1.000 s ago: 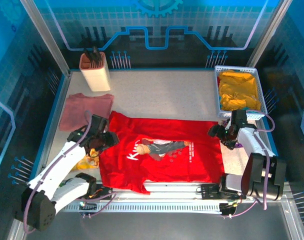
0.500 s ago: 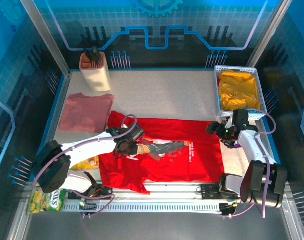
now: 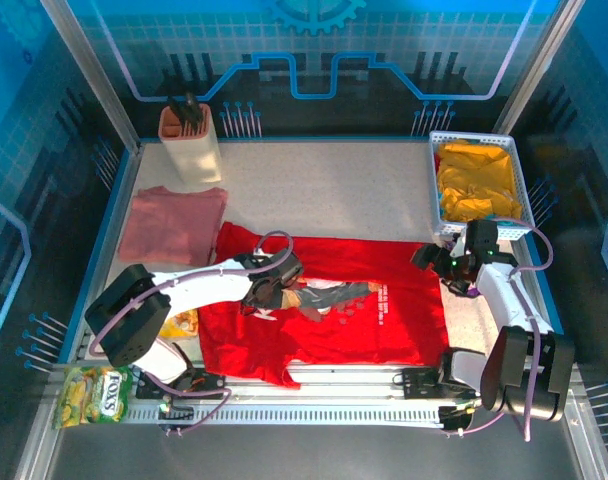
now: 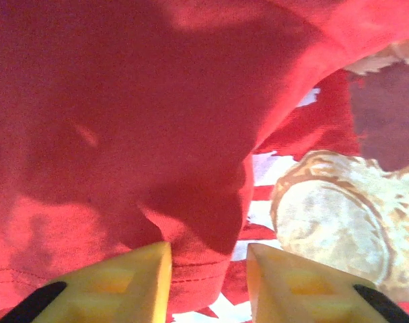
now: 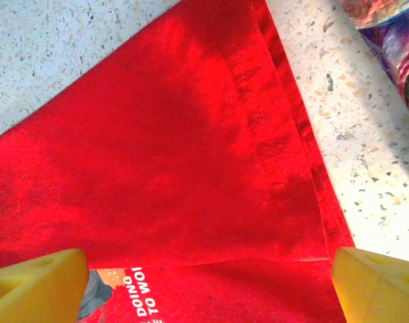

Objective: Fold and stack the t-shirts

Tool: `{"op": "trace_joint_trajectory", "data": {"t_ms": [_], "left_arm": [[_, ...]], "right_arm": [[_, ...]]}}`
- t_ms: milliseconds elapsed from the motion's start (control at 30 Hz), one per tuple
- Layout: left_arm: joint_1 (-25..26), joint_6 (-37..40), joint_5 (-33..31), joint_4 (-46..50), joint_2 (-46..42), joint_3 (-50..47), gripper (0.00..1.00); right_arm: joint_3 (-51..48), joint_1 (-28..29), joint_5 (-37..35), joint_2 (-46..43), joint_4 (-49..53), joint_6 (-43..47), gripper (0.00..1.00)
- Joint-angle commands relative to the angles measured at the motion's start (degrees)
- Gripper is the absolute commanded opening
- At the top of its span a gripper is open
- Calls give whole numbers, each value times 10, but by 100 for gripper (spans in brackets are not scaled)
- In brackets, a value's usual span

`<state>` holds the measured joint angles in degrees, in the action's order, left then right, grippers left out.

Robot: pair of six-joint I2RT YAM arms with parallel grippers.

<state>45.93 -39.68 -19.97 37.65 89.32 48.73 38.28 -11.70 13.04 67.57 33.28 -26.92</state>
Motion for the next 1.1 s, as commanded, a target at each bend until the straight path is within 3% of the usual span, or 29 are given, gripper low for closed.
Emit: {"op": "trace_joint_trajectory", "data": {"t_ms": [0,333,467,667,900,1000,1067], "left_arm": [[4,-23,-29,30,17,10,32],[3,-8,-62,92,-3,46,0],[-8,25,-25,108,-50,52,0],[-102,102,131,82,-115,29,0],[-176,134,149,61,-81,5,2],[-195,117,100,70,-46,9,14],[-210,99,75,86,-28,18,28]], "right_arm": [[-11,-11,12,1,-4,1,93],[-5,-13,12,5,0,3,92],[-3,-17,12,5,5,8,92],[-9,-19,21,10,-5,5,92],[-14,-19,29,12,-8,2,92],[-12,-18,27,8,-3,5,91],[-11,-20,26,5,2,8,91]]}}
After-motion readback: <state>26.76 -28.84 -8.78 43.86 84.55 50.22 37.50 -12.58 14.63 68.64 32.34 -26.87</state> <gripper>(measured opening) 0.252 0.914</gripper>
